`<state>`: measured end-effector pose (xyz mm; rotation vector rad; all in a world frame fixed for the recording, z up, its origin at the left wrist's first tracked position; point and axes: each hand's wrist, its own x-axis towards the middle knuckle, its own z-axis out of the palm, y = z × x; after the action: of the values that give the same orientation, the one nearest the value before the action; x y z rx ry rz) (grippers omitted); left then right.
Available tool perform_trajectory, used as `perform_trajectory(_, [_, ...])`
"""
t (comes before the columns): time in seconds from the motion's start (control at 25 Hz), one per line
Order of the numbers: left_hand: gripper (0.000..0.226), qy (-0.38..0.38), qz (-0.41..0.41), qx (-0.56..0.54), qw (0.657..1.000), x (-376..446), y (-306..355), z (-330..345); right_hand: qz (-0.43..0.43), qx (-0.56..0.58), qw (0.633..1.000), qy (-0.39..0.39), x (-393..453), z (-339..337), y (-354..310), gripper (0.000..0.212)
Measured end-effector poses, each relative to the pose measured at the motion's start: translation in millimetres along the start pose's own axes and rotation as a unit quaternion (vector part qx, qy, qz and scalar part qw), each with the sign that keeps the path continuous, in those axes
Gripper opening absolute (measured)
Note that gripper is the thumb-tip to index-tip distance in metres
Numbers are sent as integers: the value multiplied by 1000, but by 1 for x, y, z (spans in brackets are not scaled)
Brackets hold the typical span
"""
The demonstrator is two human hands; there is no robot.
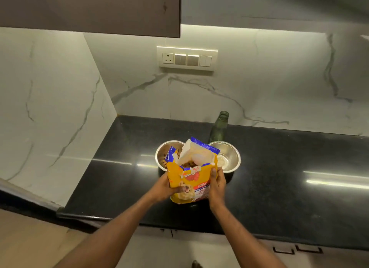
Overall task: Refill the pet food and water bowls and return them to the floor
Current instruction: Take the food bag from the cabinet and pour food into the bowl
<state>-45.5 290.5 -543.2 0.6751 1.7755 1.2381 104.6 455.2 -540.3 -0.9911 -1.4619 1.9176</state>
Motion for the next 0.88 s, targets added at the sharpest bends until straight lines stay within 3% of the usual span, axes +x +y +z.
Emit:
perform_trajectory(0.12, [102,-17,9,54,998,-7,15,-10,8,26,999,-24,7,-11,-12,81])
perform_trajectory(0.2, [118,20,39,22,999,-18,45,-23,-51,-1,998,24,22,-11,-44,78])
perform_trajectory(0.24, [114,79,75,-17,994,-24,66,-27,-107,-41,992,46,29,-6,-69,66])
perform_trajectory(0.32, [76,220,212,1,952,-28,113,-25,-240,-181,954,23,41,10,-122,43])
perform_trajectory(0.36, [50,270,276,94,917,-24,137,-23,-278,-293,914,-28,45,21,-144,36])
perform_trajectory(0.4, [30,262,300,239,886,-18,161,-18,-282,-429,854,-86,48,31,-160,30])
perform_trajectory(0.48, [30,121,208,536,809,-5,184,-3,-196,-655,709,-172,55,43,-169,26])
perform_trajectory(0.52, [39,62,125,613,777,-3,181,-1,-145,-704,669,-189,59,39,-164,30])
perform_trajectory(0.56, [47,39,68,639,766,-5,171,-4,-109,-705,672,-198,65,28,-155,36])
perform_trajectory(0.68, [66,84,20,579,811,-22,119,-15,-110,-547,793,-244,70,-15,-124,55])
perform_trajectory(0.76, [75,117,12,477,871,-29,81,-20,-129,-429,848,-282,61,-36,-100,69])
perform_trajectory(0.84, [76,113,20,274,955,-32,46,-16,-101,-331,881,-324,55,-46,-75,84])
perform_trajectory(0.88, [73,111,28,169,979,-32,32,-9,-76,-285,894,-337,53,-48,-62,93])
